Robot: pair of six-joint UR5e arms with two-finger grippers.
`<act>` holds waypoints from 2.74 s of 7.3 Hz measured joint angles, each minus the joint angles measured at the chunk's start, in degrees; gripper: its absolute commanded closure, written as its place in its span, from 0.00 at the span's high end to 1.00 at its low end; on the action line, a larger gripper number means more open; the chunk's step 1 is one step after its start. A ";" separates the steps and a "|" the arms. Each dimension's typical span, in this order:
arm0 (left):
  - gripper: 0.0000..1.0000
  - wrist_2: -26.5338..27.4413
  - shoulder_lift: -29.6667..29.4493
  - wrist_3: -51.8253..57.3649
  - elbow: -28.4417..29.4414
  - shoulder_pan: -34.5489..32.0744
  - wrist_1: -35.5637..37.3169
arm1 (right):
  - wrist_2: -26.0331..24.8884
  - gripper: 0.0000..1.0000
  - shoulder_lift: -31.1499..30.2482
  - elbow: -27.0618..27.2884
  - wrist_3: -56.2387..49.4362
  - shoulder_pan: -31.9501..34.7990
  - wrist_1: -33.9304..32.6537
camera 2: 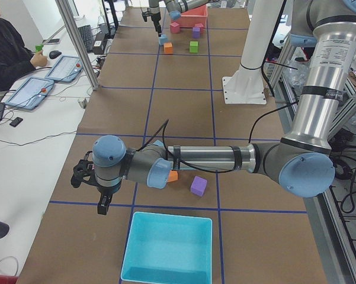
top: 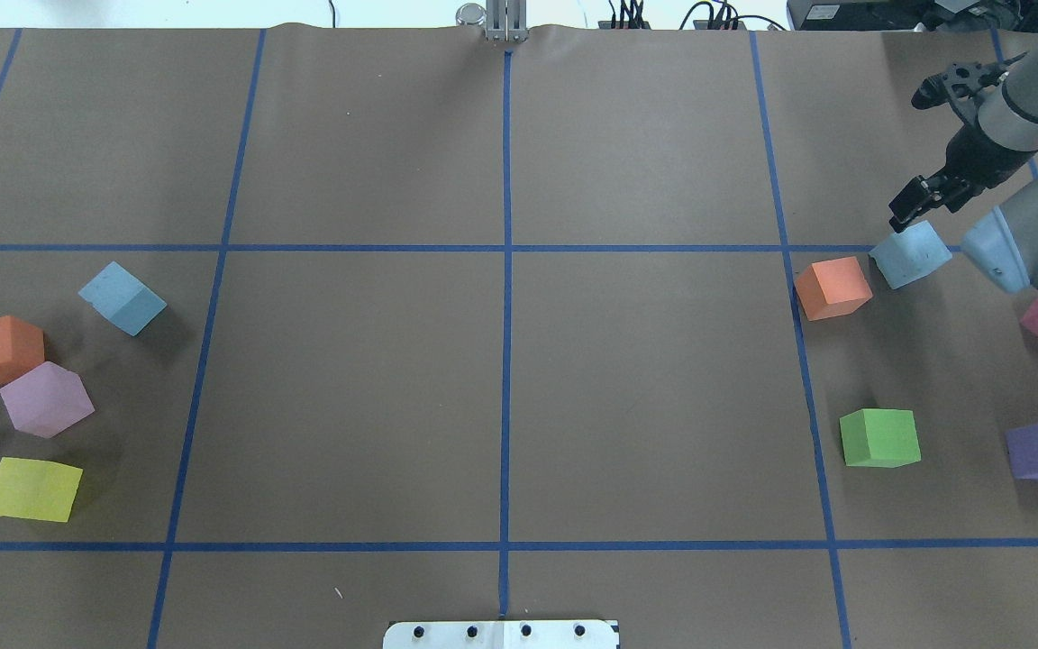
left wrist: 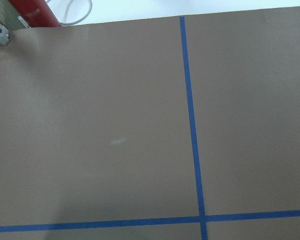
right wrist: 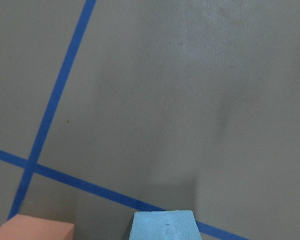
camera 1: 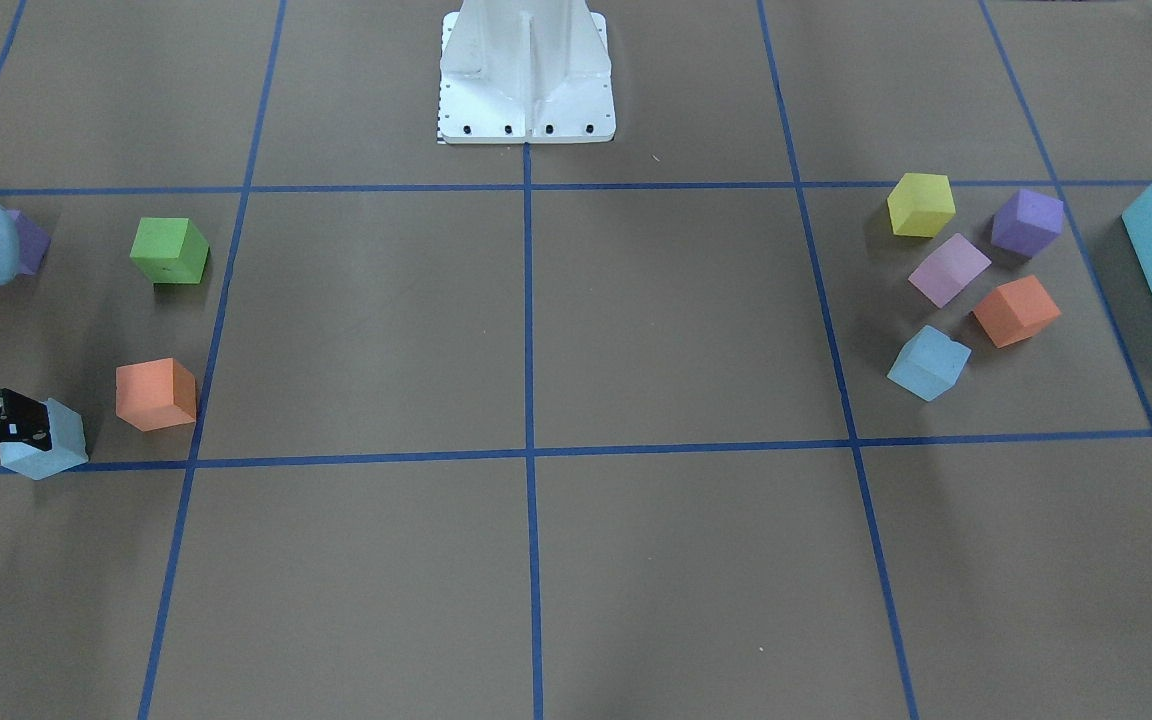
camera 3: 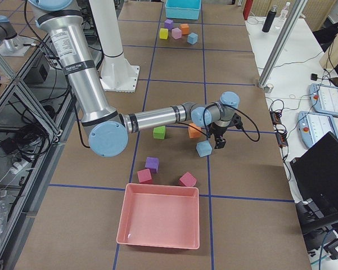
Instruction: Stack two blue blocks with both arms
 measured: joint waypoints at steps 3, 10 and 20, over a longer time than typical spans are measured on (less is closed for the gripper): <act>0.97 0.00 0.05 0.06 -0.03 0.00 0.00 | -0.75 0.86 -0.31 -0.45 -0.03 -1.27 -0.01; 0.97 0.00 -0.11 0.14 0.06 0.00 0.07 | -0.73 0.32 -0.42 -2.02 -0.08 -2.59 -0.07; 0.97 -0.83 -0.23 -21.24 -1.69 12.77 -14.07 | 9.13 0.40 12.93 7.62 3.65 4.20 -19.45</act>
